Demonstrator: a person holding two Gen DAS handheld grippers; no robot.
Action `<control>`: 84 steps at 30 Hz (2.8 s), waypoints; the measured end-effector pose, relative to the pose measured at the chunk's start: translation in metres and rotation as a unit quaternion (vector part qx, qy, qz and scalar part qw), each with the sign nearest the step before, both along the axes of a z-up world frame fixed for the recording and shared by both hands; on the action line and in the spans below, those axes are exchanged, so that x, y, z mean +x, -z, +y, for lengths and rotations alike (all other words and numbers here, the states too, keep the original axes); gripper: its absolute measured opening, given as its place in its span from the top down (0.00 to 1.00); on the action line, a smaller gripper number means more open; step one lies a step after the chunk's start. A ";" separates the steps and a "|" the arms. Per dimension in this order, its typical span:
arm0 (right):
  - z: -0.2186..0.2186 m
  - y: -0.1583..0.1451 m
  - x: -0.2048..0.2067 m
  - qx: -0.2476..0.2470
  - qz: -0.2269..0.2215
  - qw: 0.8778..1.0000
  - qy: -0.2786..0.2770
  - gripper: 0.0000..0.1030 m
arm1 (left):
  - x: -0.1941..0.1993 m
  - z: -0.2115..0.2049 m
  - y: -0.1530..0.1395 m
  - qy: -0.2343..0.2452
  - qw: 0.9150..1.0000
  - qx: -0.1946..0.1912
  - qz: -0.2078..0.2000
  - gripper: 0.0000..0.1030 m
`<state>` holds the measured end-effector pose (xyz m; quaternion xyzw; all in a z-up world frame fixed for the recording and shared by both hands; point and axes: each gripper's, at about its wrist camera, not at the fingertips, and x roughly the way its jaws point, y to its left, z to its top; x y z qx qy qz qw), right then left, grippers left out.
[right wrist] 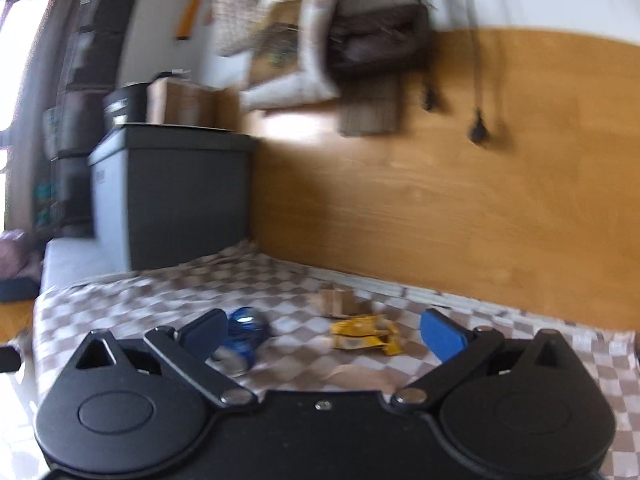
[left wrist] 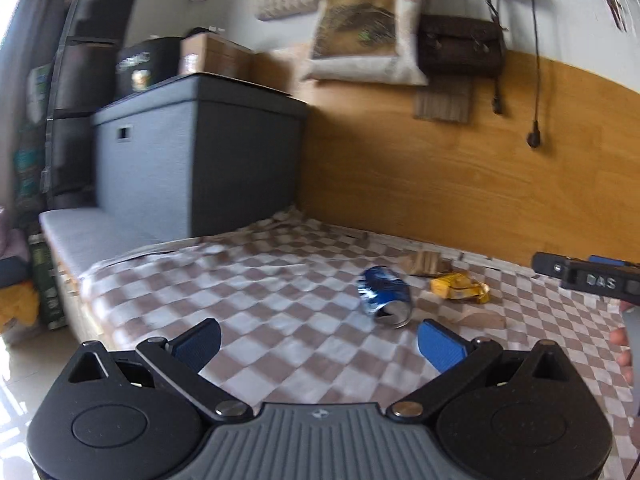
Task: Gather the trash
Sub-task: 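Move both open tools back toward the blue can on the bench, then grasp the blue crushed can with the left tool, then carry the blue can with the left tool over the wastebasket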
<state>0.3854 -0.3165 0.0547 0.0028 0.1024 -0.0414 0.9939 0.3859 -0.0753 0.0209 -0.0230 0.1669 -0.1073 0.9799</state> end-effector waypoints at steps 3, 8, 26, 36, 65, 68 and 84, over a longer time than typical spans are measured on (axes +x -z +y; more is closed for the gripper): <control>-0.028 0.012 0.028 0.030 0.014 0.999 0.015 0.00 | 0.023 -0.018 0.005 0.024 1.000 0.002 0.008 0.00; -0.058 0.039 0.070 0.071 0.037 0.996 0.030 0.00 | 0.066 -0.052 0.015 0.062 0.998 -0.006 0.030 0.00; -0.124 0.112 0.150 0.318 0.083 0.940 -0.096 0.00 | 0.213 -0.051 0.071 0.105 0.959 -0.222 0.142 0.00; -0.117 0.107 0.146 0.276 0.130 0.944 -0.129 0.24 | 0.235 -0.066 0.074 0.102 0.936 -0.298 0.157 0.09; -0.067 0.094 0.139 0.085 0.165 0.971 -0.151 0.86 | 0.203 -0.118 0.067 0.072 0.967 -0.184 0.158 0.47; -0.067 0.093 0.137 0.087 0.163 0.972 -0.143 0.86 | 0.189 -0.119 0.058 0.073 0.976 -0.151 0.138 0.47; -0.066 0.077 0.103 0.096 0.128 0.982 -0.098 0.86 | 0.121 -0.110 0.042 0.077 0.990 -0.041 0.114 0.47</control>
